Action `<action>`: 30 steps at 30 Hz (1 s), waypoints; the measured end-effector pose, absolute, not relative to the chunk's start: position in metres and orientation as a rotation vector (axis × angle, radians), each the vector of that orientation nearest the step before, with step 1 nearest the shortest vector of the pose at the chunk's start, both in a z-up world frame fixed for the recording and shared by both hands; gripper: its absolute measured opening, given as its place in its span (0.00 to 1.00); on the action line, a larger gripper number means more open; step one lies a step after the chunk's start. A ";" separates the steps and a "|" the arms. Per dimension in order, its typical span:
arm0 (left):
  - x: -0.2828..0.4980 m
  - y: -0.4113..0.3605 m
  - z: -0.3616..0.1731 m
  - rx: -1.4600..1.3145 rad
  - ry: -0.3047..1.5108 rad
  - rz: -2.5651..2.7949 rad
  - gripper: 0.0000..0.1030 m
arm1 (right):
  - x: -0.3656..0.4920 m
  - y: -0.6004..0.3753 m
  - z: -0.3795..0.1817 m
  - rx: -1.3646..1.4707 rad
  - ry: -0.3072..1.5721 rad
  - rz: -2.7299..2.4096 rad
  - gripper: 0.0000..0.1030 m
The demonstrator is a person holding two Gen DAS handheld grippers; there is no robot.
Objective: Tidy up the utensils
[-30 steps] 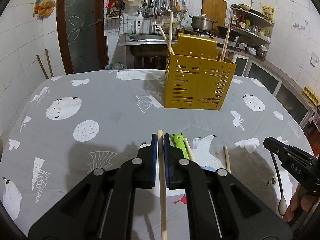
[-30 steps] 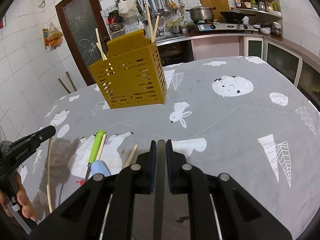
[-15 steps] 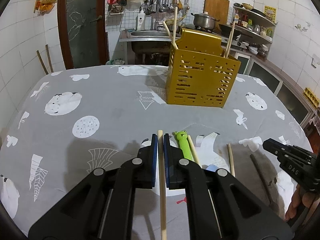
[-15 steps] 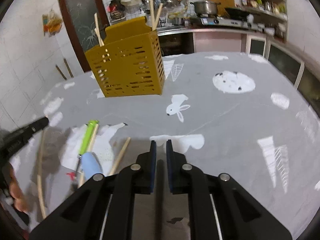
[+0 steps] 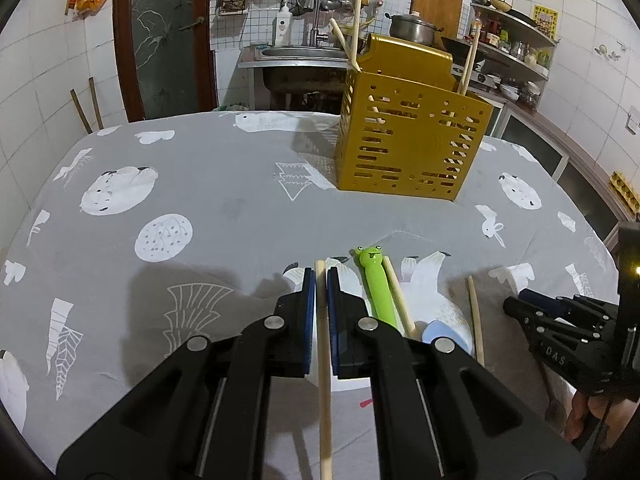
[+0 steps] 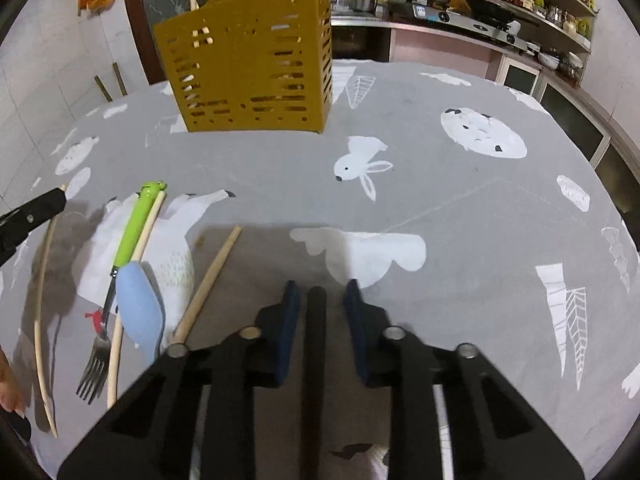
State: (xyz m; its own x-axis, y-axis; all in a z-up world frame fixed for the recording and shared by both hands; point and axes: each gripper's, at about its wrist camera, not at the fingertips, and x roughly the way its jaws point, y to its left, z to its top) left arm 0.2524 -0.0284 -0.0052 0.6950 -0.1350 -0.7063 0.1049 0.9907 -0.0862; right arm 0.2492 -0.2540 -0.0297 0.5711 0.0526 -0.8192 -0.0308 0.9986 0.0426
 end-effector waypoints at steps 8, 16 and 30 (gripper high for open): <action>0.247 -0.029 0.002 -0.044 0.774 -0.137 0.05 | 0.250 -0.260 -0.020 0.095 0.950 0.053 0.10; 0.238 -0.024 0.021 -0.057 0.720 -0.132 0.04 | 0.222 -0.269 0.021 0.185 0.742 0.074 0.10; 0.220 -0.025 0.062 -0.063 0.548 -0.138 0.04 | 0.195 -0.270 0.069 0.152 0.450 0.036 0.10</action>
State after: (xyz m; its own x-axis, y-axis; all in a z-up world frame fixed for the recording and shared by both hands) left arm 0.2201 -0.0254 0.0616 0.8448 -0.1475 -0.5143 0.1141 0.9888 -0.0960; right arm 0.1948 -0.2695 0.0694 0.8999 0.0683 -0.4306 -0.0013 0.9881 0.1541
